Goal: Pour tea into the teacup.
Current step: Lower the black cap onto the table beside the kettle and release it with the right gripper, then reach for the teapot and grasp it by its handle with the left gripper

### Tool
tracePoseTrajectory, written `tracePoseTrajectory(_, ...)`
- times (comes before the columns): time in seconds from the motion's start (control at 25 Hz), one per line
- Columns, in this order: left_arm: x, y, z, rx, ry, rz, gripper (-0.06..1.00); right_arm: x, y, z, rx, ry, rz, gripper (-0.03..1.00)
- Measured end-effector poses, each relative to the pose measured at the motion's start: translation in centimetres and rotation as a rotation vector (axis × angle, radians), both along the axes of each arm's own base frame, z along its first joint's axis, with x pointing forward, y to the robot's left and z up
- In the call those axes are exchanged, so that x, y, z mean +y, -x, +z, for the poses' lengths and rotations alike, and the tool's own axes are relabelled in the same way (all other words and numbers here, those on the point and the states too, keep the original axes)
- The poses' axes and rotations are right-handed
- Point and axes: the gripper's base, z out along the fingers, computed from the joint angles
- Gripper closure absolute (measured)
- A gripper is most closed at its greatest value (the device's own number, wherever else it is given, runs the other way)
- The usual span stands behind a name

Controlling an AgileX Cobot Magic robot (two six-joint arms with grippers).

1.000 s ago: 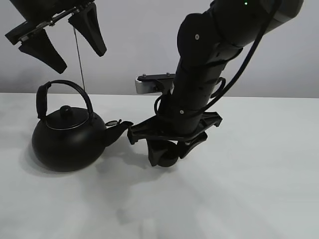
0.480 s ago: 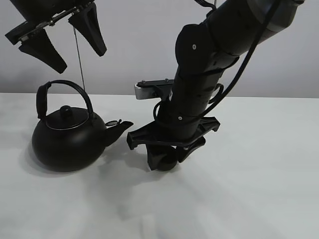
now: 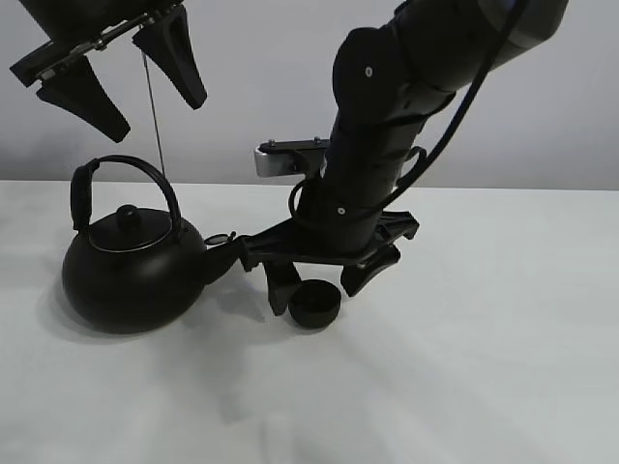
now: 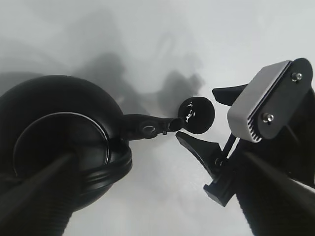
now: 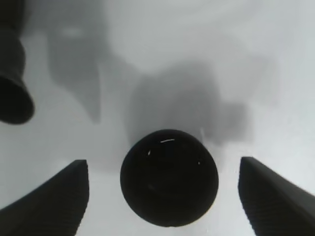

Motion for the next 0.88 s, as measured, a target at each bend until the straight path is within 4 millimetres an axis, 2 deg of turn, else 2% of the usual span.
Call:
tracePoseTrajectory(0.32,0.0,0.0,0.0,0.0,0.0,0.0,0.33,0.1,-0.4,2.9,0.089,0.075,0.006,0.28)
tracePoseTrajectory(0.4,0.0,0.0,0.0,0.0,0.0,0.0,0.33,-0.5,-0.3,3.5,0.1,0.095,0.001,0.28)
tracePoseTrajectory(0.52,0.0,0.0,0.0,0.0,0.0,0.0,0.33,-2.2,-0.8,5.5,0.076,0.095,-0.032,0.27)
tracePoseTrajectory(0.68,0.0,0.0,0.0,0.0,0.0,0.0,0.33,-7.2,-2.4,8.0,0.05,0.108,-0.14,0.27)
tracePoseTrajectory(0.76,0.0,0.0,0.0,0.0,0.0,0.0,0.33,-10.6,-3.3,8.9,0.047,0.118,-0.208,0.27)
tracePoseTrajectory(0.88,0.0,0.0,0.0,0.0,0.0,0.0,0.33,-17.2,-4.5,9.7,0.052,0.144,-0.333,0.27)
